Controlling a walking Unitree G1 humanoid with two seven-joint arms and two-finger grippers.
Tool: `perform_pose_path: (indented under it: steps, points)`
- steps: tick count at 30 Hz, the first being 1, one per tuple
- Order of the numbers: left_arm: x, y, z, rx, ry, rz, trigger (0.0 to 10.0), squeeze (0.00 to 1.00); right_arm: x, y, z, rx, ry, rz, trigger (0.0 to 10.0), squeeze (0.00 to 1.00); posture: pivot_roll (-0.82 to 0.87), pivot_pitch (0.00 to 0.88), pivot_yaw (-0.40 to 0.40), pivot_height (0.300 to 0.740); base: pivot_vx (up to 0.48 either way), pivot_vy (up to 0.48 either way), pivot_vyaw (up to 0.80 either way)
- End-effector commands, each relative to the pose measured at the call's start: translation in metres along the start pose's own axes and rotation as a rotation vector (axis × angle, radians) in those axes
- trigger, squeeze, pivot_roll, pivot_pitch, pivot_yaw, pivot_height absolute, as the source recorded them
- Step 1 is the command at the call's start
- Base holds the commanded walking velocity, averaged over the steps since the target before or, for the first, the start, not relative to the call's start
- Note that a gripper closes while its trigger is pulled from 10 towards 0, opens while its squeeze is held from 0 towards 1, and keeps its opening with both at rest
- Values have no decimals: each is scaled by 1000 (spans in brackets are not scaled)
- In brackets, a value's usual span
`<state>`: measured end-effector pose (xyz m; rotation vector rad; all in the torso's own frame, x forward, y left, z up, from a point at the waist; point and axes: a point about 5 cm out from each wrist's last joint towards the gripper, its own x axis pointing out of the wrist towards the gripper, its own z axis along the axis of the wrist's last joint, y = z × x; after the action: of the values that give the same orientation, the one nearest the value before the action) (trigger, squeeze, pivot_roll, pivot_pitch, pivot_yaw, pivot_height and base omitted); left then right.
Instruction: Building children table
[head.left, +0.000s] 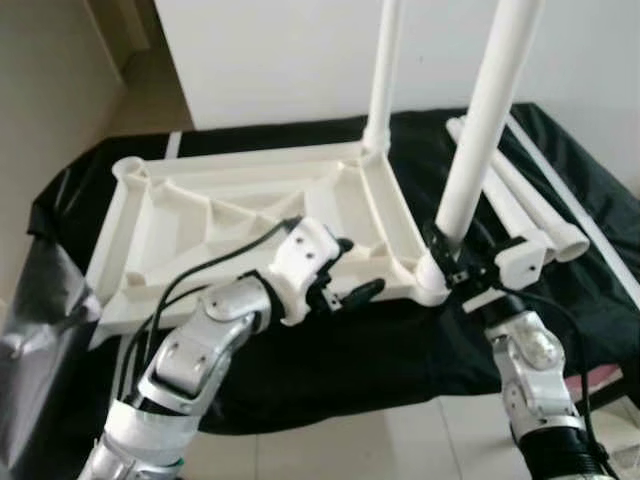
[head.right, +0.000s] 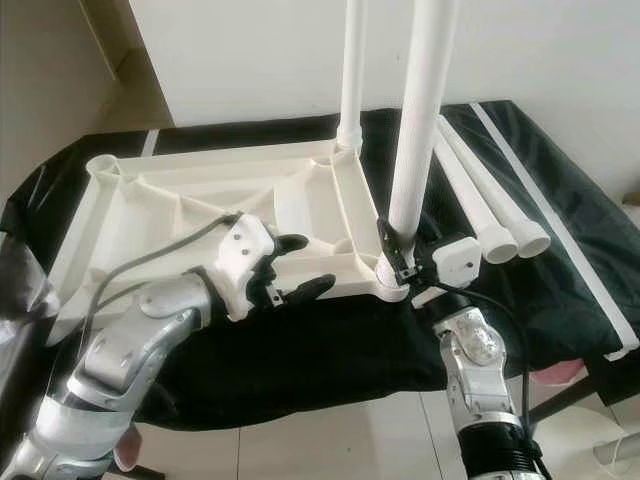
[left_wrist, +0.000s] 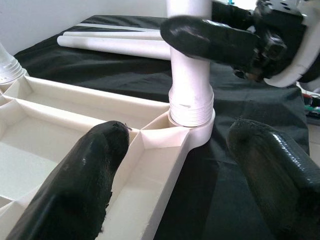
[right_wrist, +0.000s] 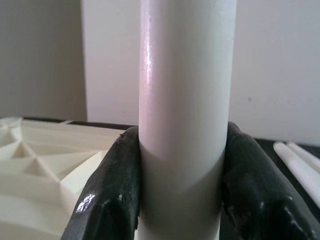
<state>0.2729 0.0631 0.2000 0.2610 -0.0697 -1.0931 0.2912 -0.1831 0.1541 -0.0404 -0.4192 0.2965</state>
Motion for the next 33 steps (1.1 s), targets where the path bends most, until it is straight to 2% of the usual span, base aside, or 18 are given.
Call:
perform_pose_path:
  steps: [1, 7, 10, 18, 24, 30, 32, 33]
  points:
    - [0, 0, 2, 2, -2, -19, 10000, 0, -30, -5, -45, 79, 272, -74, 10000, 0, -49, 100, 45, 740, 0, 0, 0]
    - [-1, 0, 3, 2, -3, -18, 10000, 0, -32, -9, -45, 138, 260, -124, 10000, 0, -47, 98, 45, 740, 0, 0, 0]
    - [-1, 0, 3, 3, -3, -18, 10000, 0, -32, -9, -44, 140, 247, -124, 10000, 0, -49, 99, 47, 740, 0, 0, 0]
    - [-1, -1, 3, 0, -1, -22, 10000, 0, -35, -1, -38, 87, 223, -41, 10000, 0, -52, 102, 49, 740, 0, 0, 0]
    - [-1, -1, 2, -2, -1, -22, 10000, 0, -37, -1, -39, 59, 234, -69, 10000, 0, -50, 105, 46, 740, 0, 0, 0]
    - [0, -1, 3, -4, -3, -21, 10000, 0, -37, -6, -41, 16, 250, -178, 10000, 0, -55, 105, 41, 740, 0, 0, 0]
    - [0, -1, 3, -5, -6, -19, 10000, 0, -37, -10, -45, -37, 281, -326, 10000, 0, -55, 105, 36, 740, 0, 0, 0]
    - [0, -1, 3, -5, -6, -19, 10000, 0, -37, -10, -45, -37, 281, -326, 10000, 0, -55, 105, 36, 740, 0, 0, 0]
